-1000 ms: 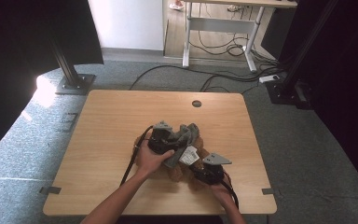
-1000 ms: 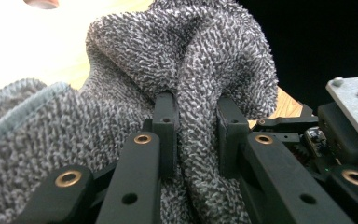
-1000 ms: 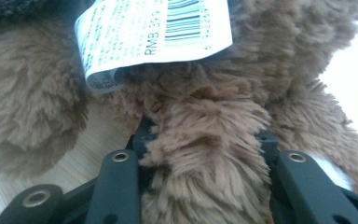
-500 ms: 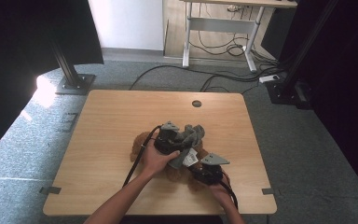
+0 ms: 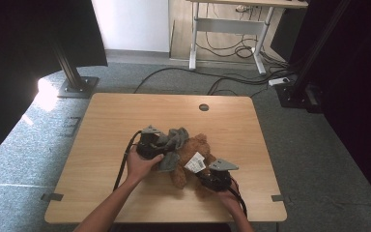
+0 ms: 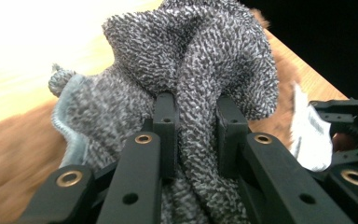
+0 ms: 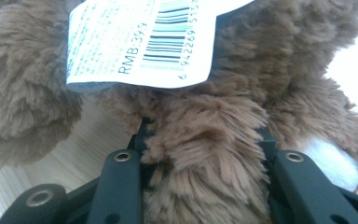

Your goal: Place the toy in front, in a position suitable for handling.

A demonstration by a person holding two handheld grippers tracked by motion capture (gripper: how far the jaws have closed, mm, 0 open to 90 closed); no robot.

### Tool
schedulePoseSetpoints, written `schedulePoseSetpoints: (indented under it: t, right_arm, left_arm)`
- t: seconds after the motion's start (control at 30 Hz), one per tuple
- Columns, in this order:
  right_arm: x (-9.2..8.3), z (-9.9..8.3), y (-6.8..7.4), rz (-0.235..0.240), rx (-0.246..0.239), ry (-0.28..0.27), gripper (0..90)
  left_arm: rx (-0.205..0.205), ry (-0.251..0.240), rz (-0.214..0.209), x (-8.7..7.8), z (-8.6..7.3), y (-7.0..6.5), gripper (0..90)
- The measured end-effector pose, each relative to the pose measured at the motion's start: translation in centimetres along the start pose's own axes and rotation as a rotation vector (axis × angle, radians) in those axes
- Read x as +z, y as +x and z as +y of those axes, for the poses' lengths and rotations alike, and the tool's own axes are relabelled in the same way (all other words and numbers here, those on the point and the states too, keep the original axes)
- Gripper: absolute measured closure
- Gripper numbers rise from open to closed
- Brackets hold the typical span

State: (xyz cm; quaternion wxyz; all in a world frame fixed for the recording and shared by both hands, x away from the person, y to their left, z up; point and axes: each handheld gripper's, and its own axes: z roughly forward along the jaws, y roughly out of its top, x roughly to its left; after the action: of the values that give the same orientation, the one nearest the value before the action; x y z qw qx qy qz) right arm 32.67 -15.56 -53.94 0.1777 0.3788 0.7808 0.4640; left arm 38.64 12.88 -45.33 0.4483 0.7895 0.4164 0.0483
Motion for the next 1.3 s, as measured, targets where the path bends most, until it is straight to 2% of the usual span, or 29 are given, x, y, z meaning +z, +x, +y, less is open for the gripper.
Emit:
schedulePoseSetpoints:
  t: [0.13,0.2,0.3,0.4,0.6,0.73,0.93,1.07,1.17,1.3]
  right_arm:
    - [0.1,-0.1,0.1,0.002,0.001,0.006,59.9]
    - [0.1,-0.1,0.1,0.002,0.003,0.006,59.9]
    - [0.0,-0.2,0.1,0.005,0.006,0.007,60.0]
    - [0.0,-0.2,0.3,0.017,0.002,0.017,60.1]
    - [0.1,-0.4,0.6,0.029,-0.011,0.051,60.8]
    - [0.4,-0.4,0.8,0.028,-0.018,0.067,61.2]
    - [0.6,-0.1,0.7,0.007,-0.041,0.086,61.1]
    - [1.1,0.3,-0.4,-0.015,-0.028,0.08,60.8]
    - [1.4,0.6,-1.2,-0.023,-0.015,0.076,60.2]
    - [1.0,0.7,-1.2,-0.004,-0.018,0.081,60.3]
  left_arm:
    - [0.001,-0.031,0.009,-1.8,-0.9,0.7,73.9]
    - [-0.011,-0.05,0.015,-2.7,-1.3,1.1,73.9]
    - [-0.028,-0.061,0.004,-3.6,-2.0,1.8,73.8]
    - [-0.058,-0.074,-0.03,-4.1,-3.2,2.3,73.8]
    - [-0.065,-0.094,-0.068,-4.5,-5.9,2.7,74.0]
    - [-0.064,-0.102,-0.071,-4.7,-7.0,2.7,74.4]
    - [-0.046,-0.12,-0.053,-4.2,-7.6,2.7,74.9]
    - [-0.065,-0.13,-0.064,-3.7,-7.6,2.6,75.0]
    - [-0.06,-0.128,-0.066,-3.6,-7.8,2.3,75.0]
    - [-0.065,-0.133,-0.067,-3.8,-8.2,1.8,74.9]
